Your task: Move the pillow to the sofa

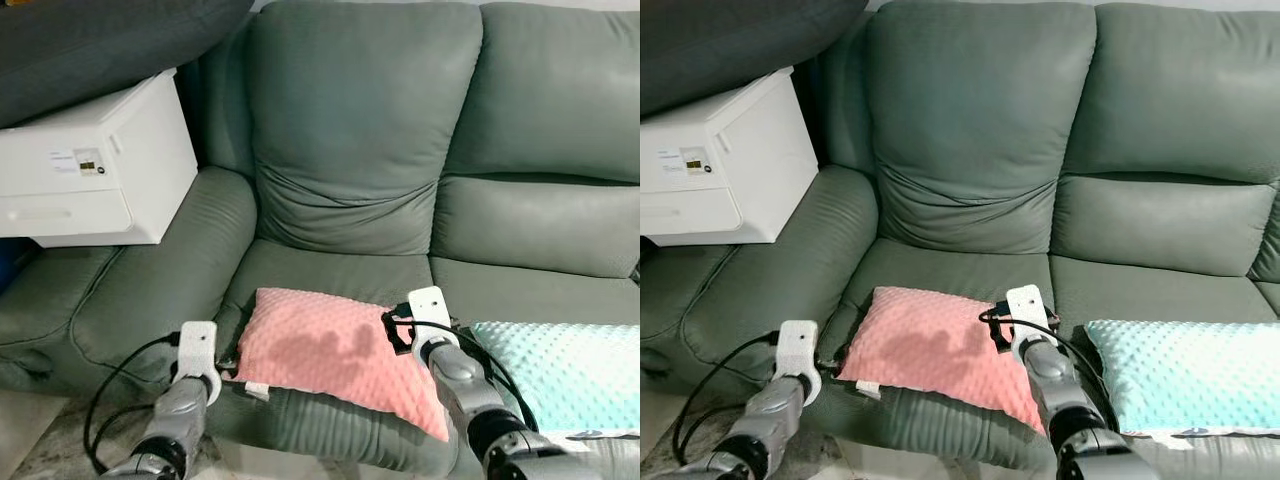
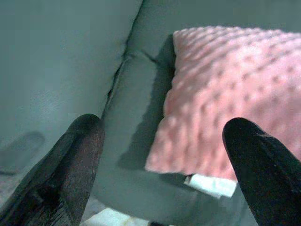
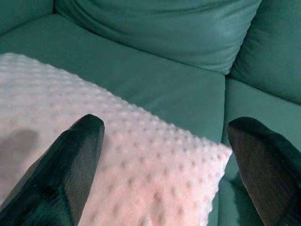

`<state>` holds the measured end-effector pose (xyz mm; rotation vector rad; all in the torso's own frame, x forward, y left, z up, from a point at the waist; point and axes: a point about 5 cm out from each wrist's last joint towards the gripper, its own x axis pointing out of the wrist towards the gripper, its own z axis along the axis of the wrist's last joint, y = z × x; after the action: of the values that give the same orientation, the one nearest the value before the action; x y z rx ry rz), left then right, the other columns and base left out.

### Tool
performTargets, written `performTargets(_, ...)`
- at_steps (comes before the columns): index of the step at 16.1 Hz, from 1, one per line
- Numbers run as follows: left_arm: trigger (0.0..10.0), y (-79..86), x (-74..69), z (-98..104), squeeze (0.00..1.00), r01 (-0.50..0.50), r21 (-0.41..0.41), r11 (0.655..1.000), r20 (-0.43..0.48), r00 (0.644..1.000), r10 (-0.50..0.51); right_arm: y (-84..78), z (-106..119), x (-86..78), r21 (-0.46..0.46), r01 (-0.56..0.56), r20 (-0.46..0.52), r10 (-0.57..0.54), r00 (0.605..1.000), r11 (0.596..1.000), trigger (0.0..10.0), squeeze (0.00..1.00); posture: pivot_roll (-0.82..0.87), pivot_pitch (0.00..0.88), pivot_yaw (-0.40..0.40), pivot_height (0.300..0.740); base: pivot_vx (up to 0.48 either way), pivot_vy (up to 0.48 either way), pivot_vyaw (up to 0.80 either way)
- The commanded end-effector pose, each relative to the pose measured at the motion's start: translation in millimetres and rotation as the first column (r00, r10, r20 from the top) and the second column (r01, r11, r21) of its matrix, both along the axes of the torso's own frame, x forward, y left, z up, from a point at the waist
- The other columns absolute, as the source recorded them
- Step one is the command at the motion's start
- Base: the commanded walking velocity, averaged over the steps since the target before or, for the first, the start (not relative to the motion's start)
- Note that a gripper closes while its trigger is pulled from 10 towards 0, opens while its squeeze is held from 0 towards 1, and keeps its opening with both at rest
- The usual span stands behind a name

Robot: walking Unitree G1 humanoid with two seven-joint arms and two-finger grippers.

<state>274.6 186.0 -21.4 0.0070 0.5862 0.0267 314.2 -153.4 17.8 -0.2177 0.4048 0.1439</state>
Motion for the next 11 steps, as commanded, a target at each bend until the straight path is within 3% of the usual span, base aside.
performTargets(1, 10.0, 5.9, -2.4, -2, 0.00, -0.034, -0.010, 0.999, -0.027, 0.999, 0.033, -1.3, 0, 0.7, -0.015, -0.006, -0.007, 0.006, 1.000, 1.000, 10.0, 0.00, -0.03, 0.000, 0.037, 0.740, 0.000, 0.000, 0.00)
performTargets(3, 10.0, 3.4, 6.9, 8, 0.00, 0.043, -0.008, 0.999, 0.039, 0.998, -0.043, -17.5, 13, 6.6, -0.108, 0.031, 0.102, -0.020, 0.995, 0.994, 10.0, 0.00, -0.02, 0.000, 0.030, 0.740, 0.000, 0.000, 0.00)
performTargets(4, 10.0, 1.2, 9.5, 11, 0.00, 0.090, -0.014, 0.996, 0.063, 0.994, -0.089, -21.8, 18, 7.8, -0.099, 0.037, 0.144, -0.022, 0.989, 0.994, 10.0, 0.00, -0.02, 0.000, 0.029, 0.740, 0.000, 0.000, 0.00)
performTargets(5, 10.0, 2.5, 13.9, 21, 0.00, 0.187, 0.030, 0.982, 0.137, 0.972, -0.189, -26.1, 27, 5.6, -0.027, 0.028, 0.212, -0.021, 0.977, 0.999, 10.0, 0.00, -0.02, 0.000, 0.029, 0.740, 0.000, 0.000, 0.00)
performTargets(6, 10.0, 3.8, 14.7, 24, 0.00, 0.218, 0.054, 0.975, 0.164, 0.961, -0.224, -27.0, 31, 3.8, -0.006, 0.017, 0.236, -0.015, 0.972, 1.000, 10.0, 0.00, -0.02, 0.000, 0.029, 0.740, 0.000, 0.000, 0.00)
performTargets(7, 10.0, 6.8, 15.3, 30, 0.00, 0.231, 0.053, 0.972, 0.211, 0.948, -0.237, -28.2, 34, -0.2, 0.057, 0.034, 0.244, -0.047, 0.969, 0.998, 10.0, 0.00, -0.03, 0.000, 0.040, 0.740, 0.000, 0.000, 0.00)
performTargets(9, 10.0, 9.9, 16.1, 47, 0.00, 0.238, 0.068, 0.969, 0.331, 0.911, -0.247, -27.1, 48, -15.5, 0.050, -0.022, 0.303, 0.006, 0.953, 0.999, 10.0, 0.00, -0.03, 0.000, 0.051, 0.740, 0.000, 0.000, 0.00)
performTargets(11, 10.0, -1.0, 10.4, 66, 0.00, 0.282, 0.056, 0.958, 0.448, 0.850, -0.276, -28.7, 64, -31.1, 0.043, -0.045, 0.348, 0.027, 0.937, 0.998, 10.0, 0.00, -0.03, 0.000, 0.049, 0.740, 0.000, 0.000, 0.00)
